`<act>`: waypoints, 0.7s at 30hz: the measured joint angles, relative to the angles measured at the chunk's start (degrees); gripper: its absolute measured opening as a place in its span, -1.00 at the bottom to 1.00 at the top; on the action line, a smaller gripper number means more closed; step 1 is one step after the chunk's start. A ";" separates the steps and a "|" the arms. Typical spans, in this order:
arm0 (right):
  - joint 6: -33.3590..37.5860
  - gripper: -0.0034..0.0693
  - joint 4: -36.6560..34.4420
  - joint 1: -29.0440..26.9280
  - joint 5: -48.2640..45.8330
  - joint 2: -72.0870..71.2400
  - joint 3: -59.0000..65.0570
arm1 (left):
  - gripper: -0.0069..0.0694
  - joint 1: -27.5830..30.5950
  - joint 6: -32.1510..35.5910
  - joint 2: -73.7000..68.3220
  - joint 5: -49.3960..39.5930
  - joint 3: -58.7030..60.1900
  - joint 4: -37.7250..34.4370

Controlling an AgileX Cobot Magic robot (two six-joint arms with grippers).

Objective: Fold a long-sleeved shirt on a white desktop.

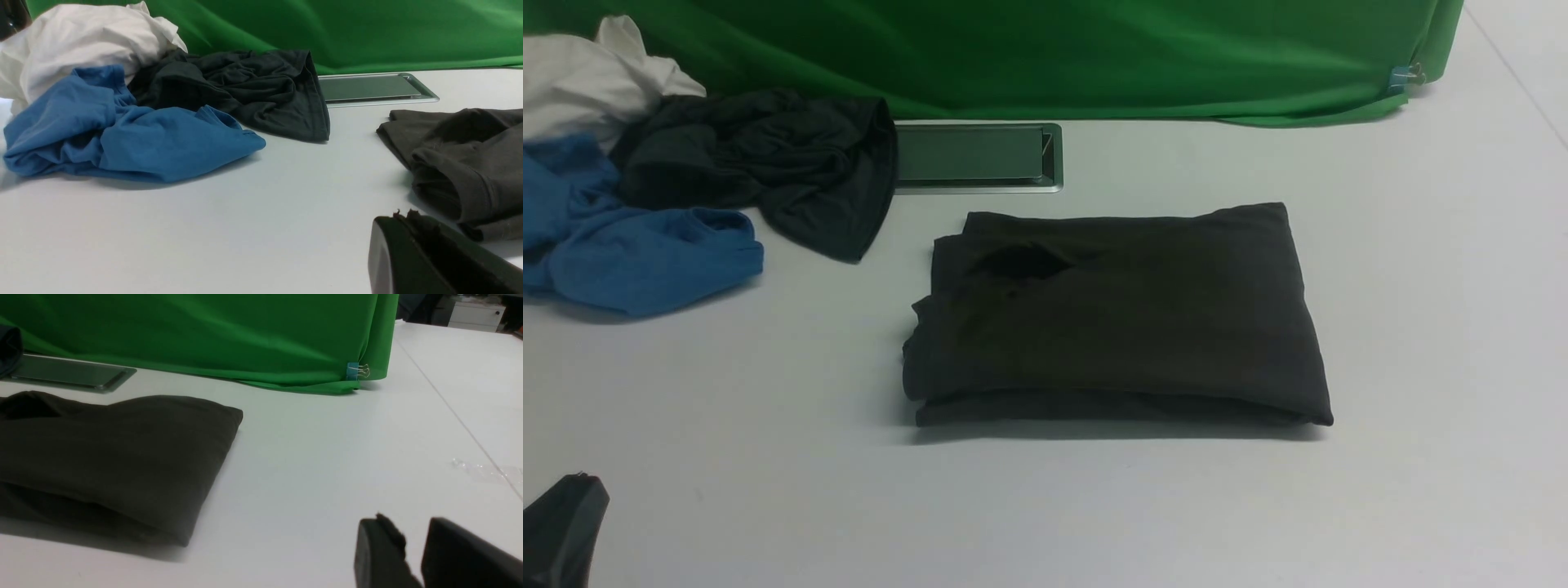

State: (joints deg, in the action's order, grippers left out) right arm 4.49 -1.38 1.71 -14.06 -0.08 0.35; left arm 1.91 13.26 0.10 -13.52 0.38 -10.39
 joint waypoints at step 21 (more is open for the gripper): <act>0.00 -0.26 0.00 0.00 0.00 0.00 0.00 | -0.77 0.00 0.37 0.00 0.00 0.00 0.00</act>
State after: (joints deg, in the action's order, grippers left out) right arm 4.49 -1.38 1.71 -14.06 -0.08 0.35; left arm 1.91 13.63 0.10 -13.52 0.38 -10.39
